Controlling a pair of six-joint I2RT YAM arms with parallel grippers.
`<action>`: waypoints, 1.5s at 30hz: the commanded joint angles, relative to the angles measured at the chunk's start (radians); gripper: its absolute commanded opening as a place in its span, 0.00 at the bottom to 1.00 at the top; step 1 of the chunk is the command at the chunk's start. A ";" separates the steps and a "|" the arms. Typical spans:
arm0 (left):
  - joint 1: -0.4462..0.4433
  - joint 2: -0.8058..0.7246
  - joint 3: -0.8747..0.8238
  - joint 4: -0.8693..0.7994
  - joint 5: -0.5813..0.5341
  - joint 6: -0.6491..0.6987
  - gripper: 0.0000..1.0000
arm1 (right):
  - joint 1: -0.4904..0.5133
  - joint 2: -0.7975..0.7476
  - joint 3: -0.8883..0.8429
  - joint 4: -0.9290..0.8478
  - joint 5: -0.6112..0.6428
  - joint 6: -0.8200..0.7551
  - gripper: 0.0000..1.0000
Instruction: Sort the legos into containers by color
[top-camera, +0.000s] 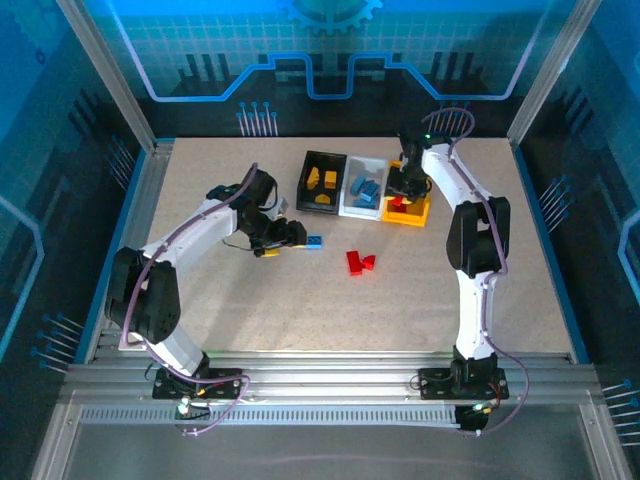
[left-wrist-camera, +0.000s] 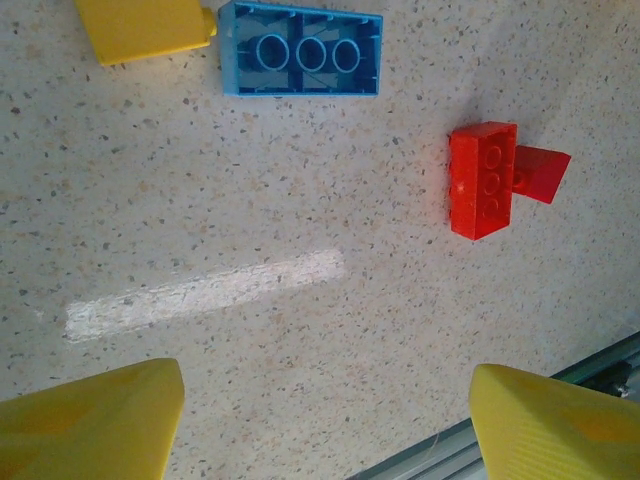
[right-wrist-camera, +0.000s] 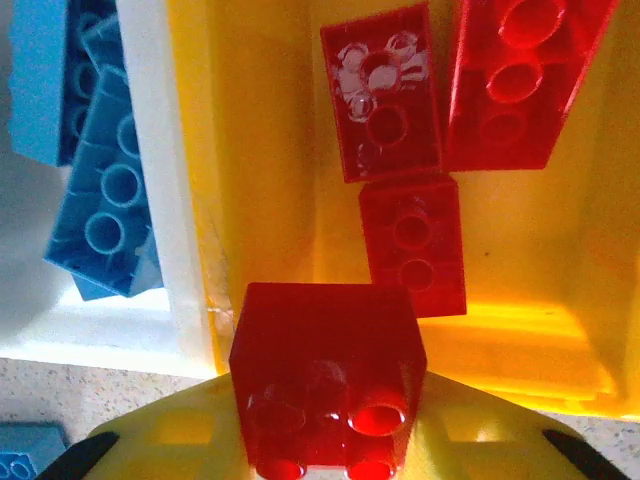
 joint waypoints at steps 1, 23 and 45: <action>-0.003 0.009 0.026 -0.040 -0.016 -0.002 0.76 | -0.021 0.046 0.022 -0.024 0.006 0.004 0.36; -0.002 -0.039 -0.062 0.016 0.010 0.003 0.81 | 0.299 -0.284 -0.350 -0.037 0.085 0.011 0.56; 0.012 -0.159 -0.151 -0.041 -0.019 0.041 0.85 | 0.356 -0.203 -0.556 0.075 0.083 0.177 0.61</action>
